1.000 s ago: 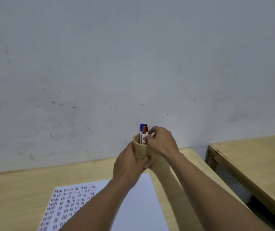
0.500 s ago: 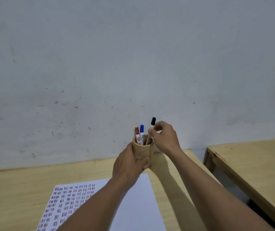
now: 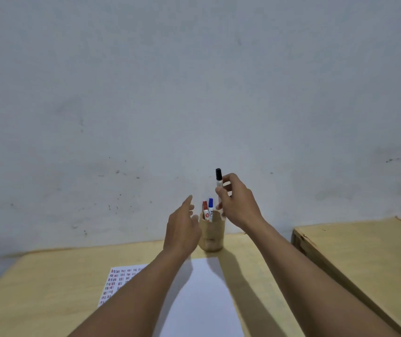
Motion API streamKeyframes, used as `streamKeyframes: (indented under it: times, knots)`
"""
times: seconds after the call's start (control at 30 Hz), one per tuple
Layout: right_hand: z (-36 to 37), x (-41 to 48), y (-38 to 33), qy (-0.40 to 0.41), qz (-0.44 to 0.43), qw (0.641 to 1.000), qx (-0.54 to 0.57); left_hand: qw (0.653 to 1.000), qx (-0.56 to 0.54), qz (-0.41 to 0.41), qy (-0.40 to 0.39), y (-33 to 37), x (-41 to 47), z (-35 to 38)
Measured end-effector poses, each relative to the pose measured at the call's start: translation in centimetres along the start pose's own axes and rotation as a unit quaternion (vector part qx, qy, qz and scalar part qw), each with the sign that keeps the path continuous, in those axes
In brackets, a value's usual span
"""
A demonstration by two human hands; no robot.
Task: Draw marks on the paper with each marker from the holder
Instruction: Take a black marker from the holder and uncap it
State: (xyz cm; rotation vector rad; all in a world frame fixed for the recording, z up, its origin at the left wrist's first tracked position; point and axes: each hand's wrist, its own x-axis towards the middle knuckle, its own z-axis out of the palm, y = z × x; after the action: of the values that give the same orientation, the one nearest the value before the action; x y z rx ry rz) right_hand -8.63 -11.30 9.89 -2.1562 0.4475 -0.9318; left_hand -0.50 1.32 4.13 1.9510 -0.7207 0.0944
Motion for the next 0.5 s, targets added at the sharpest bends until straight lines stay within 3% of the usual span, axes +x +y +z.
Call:
streamKeyframes:
  times: [0.1, 0.27, 0.43, 0.5]
  knots:
    - [-0.1, -1.9, -1.5, -0.02, -0.019, 0.999, -0.046, 0.998, -0.038, 0.031, 0.032, 2.2, -1.0, -2.4]
    - [-0.1, -4.4, -2.6, -0.069, -0.034, 0.983, -0.167, 0.995, -0.097, 0.037, 0.003, 3.9, -2.4, -5.5]
    - [0.0, -5.7, -3.6, -0.078, -0.028, 0.982, -0.167, 0.995, -0.085, 0.053, -0.005, 4.2, -3.2, -7.0]
    - [0.2, -6.4, -4.0, -0.047, -0.032, 0.989, -0.14, 0.994, -0.093, 0.047, 0.014, 4.2, -3.4, -7.5]
